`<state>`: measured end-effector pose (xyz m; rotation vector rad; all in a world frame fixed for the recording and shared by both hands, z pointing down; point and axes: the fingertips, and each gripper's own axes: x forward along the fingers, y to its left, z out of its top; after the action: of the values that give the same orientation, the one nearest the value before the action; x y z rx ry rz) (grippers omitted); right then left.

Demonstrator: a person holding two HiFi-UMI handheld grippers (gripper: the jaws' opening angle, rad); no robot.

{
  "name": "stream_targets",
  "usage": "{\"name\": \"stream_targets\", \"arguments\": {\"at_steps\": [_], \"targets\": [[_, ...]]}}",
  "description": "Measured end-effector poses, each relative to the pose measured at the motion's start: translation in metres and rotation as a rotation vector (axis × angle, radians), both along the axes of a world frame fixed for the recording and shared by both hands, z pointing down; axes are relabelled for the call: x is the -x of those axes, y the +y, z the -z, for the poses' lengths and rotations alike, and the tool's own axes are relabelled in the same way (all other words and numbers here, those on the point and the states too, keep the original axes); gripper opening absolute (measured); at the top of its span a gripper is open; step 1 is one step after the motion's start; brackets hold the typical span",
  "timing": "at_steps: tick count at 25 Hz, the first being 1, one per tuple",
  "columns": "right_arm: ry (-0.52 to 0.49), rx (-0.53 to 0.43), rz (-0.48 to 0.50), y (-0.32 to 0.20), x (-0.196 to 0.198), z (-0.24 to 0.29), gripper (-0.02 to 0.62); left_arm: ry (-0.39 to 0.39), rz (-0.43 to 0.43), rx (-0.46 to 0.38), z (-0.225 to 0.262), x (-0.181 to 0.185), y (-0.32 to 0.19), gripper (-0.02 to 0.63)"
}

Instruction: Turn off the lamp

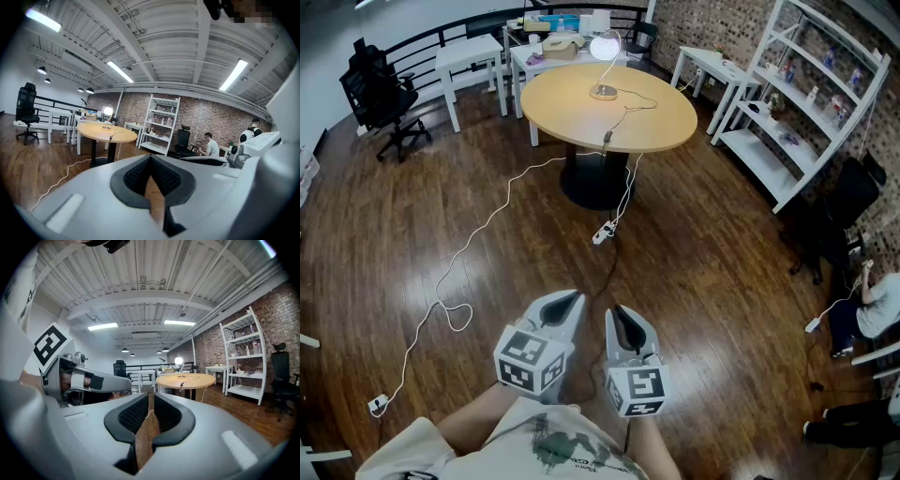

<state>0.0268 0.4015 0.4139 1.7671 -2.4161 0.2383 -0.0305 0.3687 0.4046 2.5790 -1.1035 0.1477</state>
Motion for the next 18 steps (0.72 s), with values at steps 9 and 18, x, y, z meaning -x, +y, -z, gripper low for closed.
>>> {"name": "stream_targets", "arguments": {"at_steps": [9,18], "targets": [[-0.014,0.036,-0.018,-0.113,-0.007,0.002,0.037,-0.006,-0.026,0.035,0.002,-0.011,-0.121,-0.002],[-0.002,0.052,-0.009,-0.232,0.015,0.015,0.038,0.041,-0.039,0.065,0.007,0.000,-0.238,-0.002]]}}
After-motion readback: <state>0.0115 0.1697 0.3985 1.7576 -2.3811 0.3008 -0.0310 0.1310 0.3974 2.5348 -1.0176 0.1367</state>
